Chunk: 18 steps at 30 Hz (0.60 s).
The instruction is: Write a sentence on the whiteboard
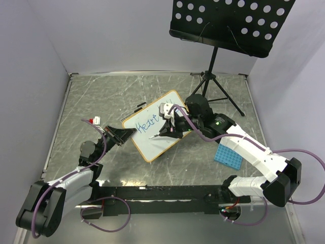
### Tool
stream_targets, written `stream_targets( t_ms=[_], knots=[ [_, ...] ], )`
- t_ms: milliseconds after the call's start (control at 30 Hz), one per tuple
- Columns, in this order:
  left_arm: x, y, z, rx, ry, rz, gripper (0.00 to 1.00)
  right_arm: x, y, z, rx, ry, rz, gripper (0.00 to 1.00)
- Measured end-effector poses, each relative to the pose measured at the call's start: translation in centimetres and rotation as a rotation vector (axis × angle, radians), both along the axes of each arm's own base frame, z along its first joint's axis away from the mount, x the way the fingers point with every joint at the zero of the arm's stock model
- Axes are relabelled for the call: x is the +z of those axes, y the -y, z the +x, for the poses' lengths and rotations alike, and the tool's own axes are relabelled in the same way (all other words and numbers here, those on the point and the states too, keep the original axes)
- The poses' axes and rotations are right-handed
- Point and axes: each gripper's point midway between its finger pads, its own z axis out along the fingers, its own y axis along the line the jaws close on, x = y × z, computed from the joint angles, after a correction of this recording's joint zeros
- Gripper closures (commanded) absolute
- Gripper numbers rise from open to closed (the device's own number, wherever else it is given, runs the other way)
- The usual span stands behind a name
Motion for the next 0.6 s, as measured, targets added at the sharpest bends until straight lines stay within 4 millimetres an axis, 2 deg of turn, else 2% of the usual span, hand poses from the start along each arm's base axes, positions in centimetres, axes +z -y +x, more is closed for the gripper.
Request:
stream_targets(
  t_ms=[600],
  knots=[
    [-0.1, 0.1, -0.1, -0.003, -0.002, -0.002, 0.99, -0.4, -0.9, -1.0, 0.033, -0.009, -0.01, 1.0]
  ],
)
